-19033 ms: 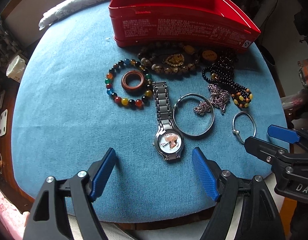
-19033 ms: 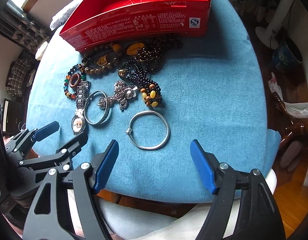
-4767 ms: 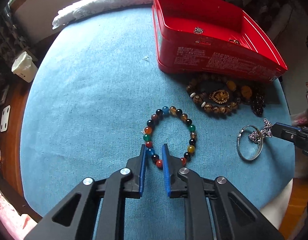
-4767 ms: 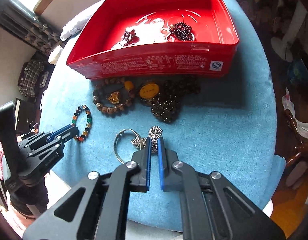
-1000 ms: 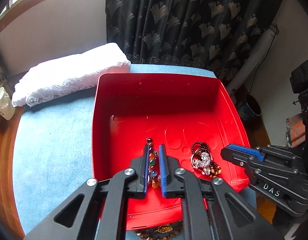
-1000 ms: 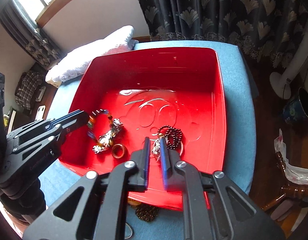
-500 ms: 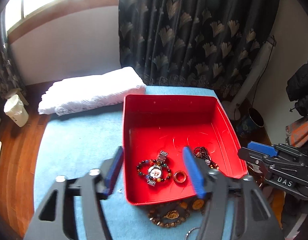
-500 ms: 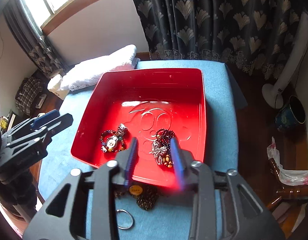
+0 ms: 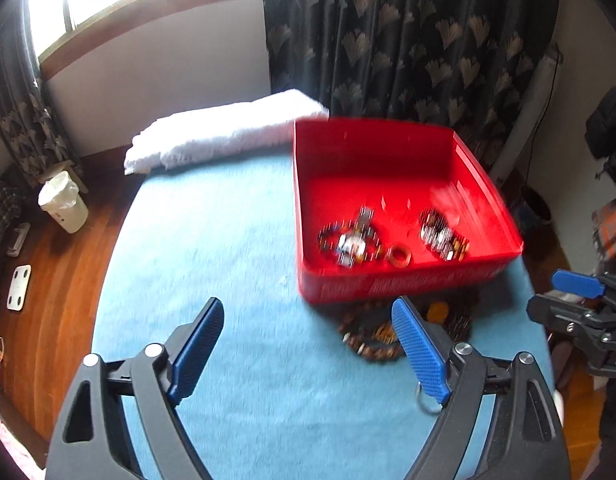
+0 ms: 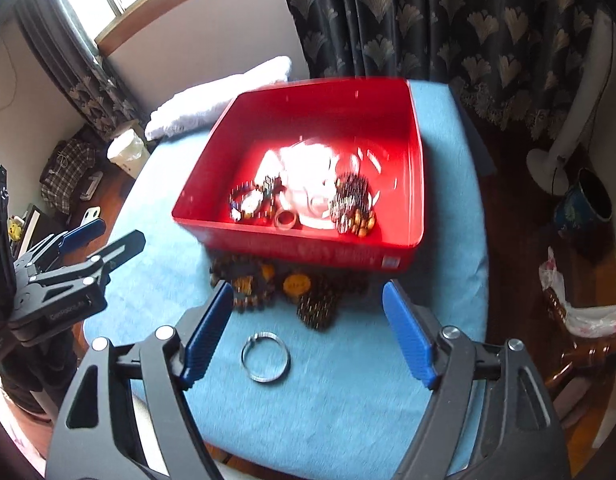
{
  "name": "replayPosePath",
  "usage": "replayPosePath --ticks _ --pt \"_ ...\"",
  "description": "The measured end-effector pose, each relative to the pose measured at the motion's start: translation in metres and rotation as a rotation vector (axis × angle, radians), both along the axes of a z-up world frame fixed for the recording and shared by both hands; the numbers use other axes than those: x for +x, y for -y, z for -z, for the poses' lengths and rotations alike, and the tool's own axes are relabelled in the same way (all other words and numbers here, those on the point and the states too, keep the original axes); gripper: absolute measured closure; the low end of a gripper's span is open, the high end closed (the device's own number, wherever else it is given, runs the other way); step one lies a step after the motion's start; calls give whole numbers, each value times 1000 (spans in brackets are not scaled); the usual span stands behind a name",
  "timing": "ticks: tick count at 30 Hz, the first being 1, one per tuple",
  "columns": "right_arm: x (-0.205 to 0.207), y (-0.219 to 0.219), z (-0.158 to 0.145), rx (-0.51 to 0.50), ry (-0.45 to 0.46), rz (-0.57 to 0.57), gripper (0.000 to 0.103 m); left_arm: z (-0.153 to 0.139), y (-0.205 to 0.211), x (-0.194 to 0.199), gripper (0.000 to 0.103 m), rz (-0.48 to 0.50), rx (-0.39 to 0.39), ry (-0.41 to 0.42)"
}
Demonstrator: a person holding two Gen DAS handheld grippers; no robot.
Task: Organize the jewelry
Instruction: 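Move both open tools back toward the silver hoop and wooden bracelet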
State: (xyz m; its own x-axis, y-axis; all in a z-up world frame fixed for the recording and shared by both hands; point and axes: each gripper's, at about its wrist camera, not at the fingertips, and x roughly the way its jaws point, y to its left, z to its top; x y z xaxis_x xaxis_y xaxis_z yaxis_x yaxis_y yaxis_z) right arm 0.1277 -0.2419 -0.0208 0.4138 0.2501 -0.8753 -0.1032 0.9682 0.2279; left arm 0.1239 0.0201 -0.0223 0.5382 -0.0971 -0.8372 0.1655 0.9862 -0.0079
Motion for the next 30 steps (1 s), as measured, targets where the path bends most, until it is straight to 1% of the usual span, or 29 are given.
replayPosePath --ticks 4,6,11,15,20,22,24,28,30 --pt "-12 -11 21 4 -62 -10 28 31 -5 -8 19 -14 28 -84" --pt "-16 -18 30 10 -91 -17 28 43 -8 -11 19 -26 39 -112" --pt "-26 -34 54 23 -159 -36 28 63 -18 -20 19 -54 48 -156" --pt "-29 -49 68 6 -197 -57 28 68 -26 -25 19 -69 51 -164" --pt "-29 -57 78 -10 -218 -65 28 70 -33 -27 19 -68 34 -165" --pt "-29 -59 81 -19 -227 -64 29 72 -33 -28 19 -68 40 -163" --pt "-29 -60 84 -15 -240 -61 32 75 -33 -28 19 -68 50 -159" --pt "-27 -61 87 -21 -251 -62 34 80 -34 -28 19 -58 44 -171" --pt "-27 -62 89 -24 -262 -62 38 81 -35 -27 19 -60 42 -174"
